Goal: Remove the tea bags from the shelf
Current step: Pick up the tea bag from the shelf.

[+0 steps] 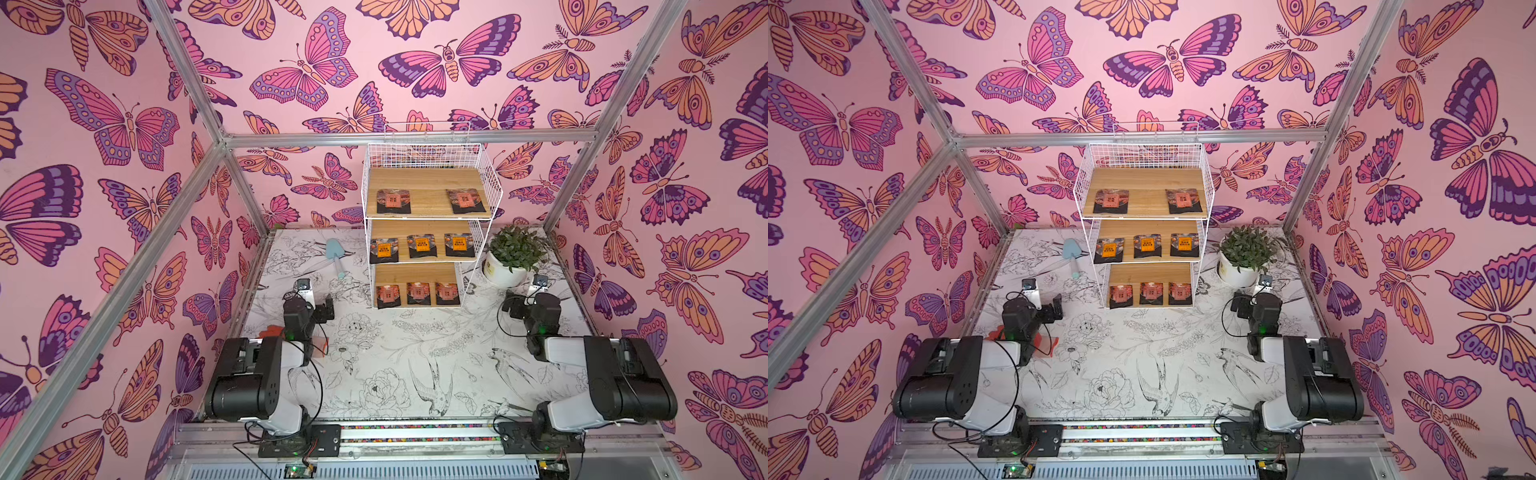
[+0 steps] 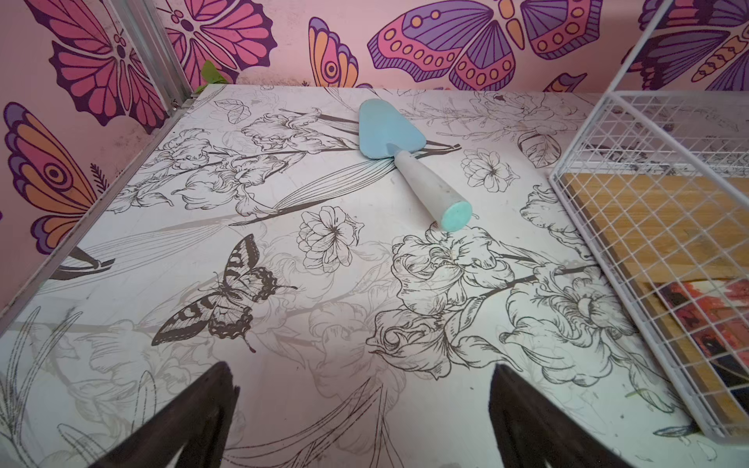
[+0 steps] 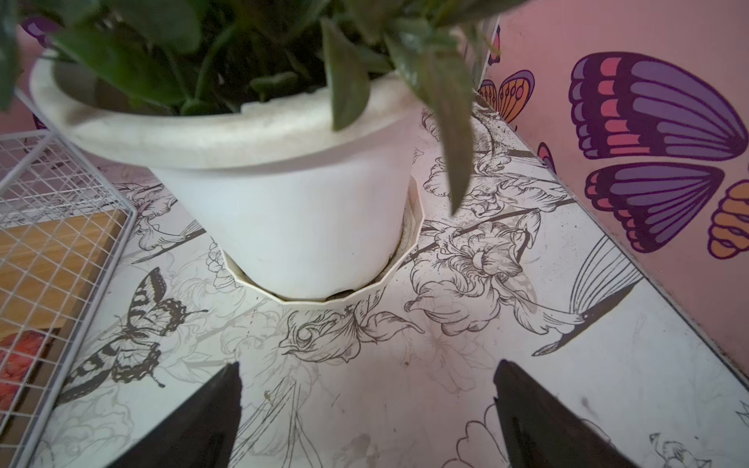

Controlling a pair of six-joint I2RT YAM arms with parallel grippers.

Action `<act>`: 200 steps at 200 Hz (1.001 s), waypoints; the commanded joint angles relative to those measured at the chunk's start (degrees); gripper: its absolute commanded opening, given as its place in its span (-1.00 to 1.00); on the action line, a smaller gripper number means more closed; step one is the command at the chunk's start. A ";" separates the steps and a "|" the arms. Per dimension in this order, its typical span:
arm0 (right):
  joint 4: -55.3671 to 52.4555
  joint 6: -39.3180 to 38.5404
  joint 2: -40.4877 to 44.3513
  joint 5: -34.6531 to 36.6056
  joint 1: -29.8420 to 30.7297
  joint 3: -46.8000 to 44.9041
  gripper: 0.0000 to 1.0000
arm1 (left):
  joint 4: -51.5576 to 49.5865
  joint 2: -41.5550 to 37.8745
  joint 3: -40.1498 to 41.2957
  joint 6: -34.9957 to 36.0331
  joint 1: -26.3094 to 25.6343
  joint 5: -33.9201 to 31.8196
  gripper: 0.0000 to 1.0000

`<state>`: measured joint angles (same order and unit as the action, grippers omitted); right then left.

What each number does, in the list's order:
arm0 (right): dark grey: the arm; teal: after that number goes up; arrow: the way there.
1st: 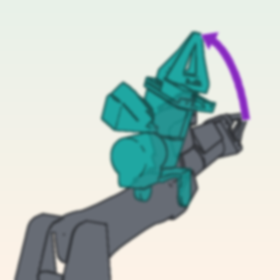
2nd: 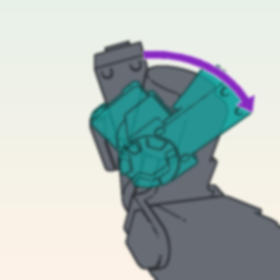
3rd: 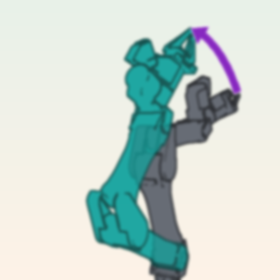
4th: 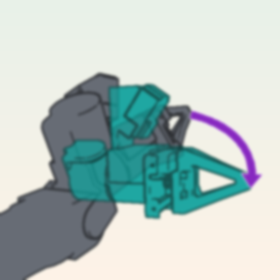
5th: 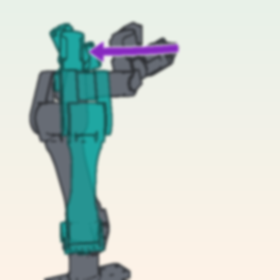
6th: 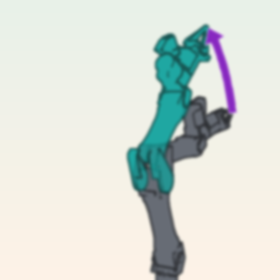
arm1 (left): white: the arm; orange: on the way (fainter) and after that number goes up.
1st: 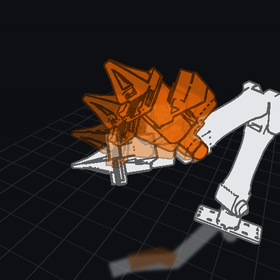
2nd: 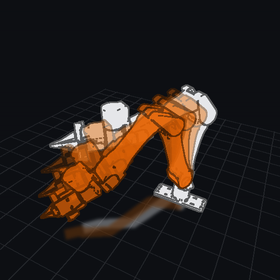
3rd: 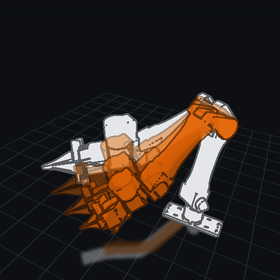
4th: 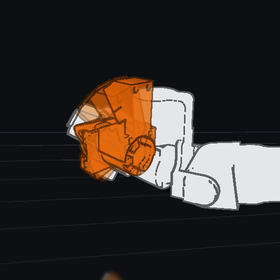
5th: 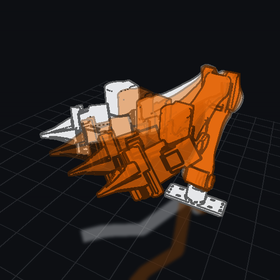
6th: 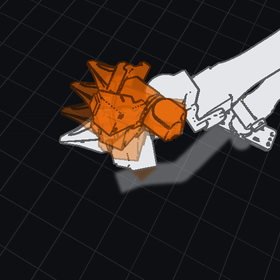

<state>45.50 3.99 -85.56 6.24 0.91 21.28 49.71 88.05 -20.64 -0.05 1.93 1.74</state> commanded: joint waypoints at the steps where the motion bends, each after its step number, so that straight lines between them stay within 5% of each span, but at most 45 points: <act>1: 1.20 -1.00 -0.64 0.81 0.53 1.49 0.99 | 1.00 0.63 -0.98 0.19 0.18 1.25 0.99; 200: 0.82 -0.91 -0.72 0.49 0.41 1.77 0.99 | 1.19 0.44 -0.85 -0.27 1.49 3.76 0.99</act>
<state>45.89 3.99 -85.58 6.39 1.02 21.93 49.74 88.14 -20.80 -0.23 3.14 4.40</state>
